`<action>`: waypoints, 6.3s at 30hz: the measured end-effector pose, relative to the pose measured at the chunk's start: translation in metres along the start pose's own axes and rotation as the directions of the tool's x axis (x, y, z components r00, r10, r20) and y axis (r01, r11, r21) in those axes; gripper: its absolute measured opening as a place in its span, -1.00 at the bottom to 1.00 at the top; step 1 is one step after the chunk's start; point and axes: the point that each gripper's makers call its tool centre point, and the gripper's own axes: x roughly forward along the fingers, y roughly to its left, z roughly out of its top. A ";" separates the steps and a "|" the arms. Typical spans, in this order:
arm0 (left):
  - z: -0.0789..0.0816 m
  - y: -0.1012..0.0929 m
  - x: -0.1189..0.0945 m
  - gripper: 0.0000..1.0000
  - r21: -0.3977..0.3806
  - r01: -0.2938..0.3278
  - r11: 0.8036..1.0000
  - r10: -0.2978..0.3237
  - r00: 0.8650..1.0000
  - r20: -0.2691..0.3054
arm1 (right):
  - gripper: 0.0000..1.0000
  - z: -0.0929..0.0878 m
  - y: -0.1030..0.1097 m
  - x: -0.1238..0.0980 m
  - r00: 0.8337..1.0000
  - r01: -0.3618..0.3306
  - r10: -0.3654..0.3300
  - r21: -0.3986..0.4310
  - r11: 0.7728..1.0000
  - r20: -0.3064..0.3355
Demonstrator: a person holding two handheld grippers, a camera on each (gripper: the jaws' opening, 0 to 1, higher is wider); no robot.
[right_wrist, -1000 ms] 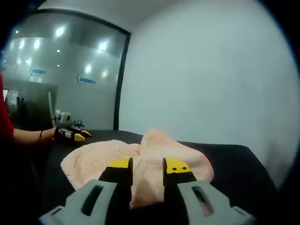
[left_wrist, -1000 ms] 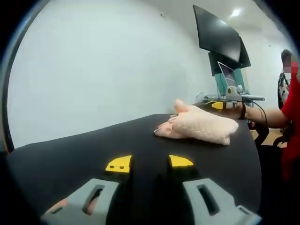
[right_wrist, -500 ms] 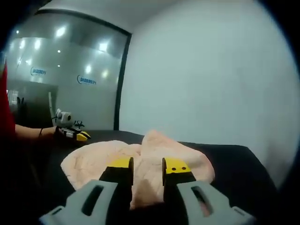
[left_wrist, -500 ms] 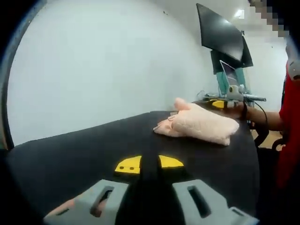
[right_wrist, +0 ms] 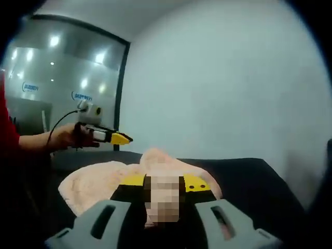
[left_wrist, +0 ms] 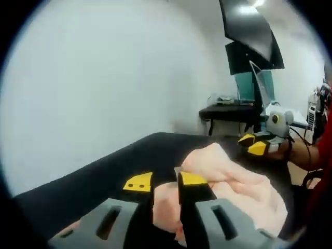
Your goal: Fold the towel on the table until its edges align and the towel forms a compact rectangular stack.
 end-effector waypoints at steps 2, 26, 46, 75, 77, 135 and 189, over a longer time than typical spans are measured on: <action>0.000 -0.004 0.019 -0.66 -0.035 0.051 0.998 -0.051 0.999 0.008 | -0.58 -0.001 0.003 0.000 1.000 -0.005 0.005 -0.013 1.000 -0.008; 0.120 -0.063 0.014 -0.97 0.159 0.133 0.978 -0.160 0.972 0.171 | -0.61 0.036 0.010 -0.010 0.989 -0.014 0.013 0.003 1.000 0.147; 0.171 -0.194 -0.005 -0.97 0.521 0.390 0.759 -0.450 0.893 -0.014 | -0.41 0.166 0.031 -0.022 0.983 -0.111 0.146 -0.273 0.956 0.110; -0.026 0.037 -0.027 -0.46 0.038 0.120 0.992 -0.113 0.982 -0.152 | -0.97 0.207 0.003 -0.049 0.970 0.063 -0.016 -0.190 0.980 0.242; -0.033 0.038 -0.020 -0.46 0.024 0.136 0.990 -0.132 0.982 -0.133 | -0.97 0.210 0.000 -0.061 0.967 0.124 -0.082 -0.166 0.978 0.239; -0.001 -0.071 -0.017 -0.96 -0.152 0.659 0.737 -0.629 0.750 0.204 | -0.95 0.193 -0.012 -0.087 0.953 0.295 -0.264 -0.250 0.922 0.151; 0.190 0.102 -0.148 -1.00 0.135 -0.377 0.916 0.363 0.925 0.116 | -0.97 0.204 0.029 -0.076 0.914 0.298 -0.077 -0.533 0.792 0.397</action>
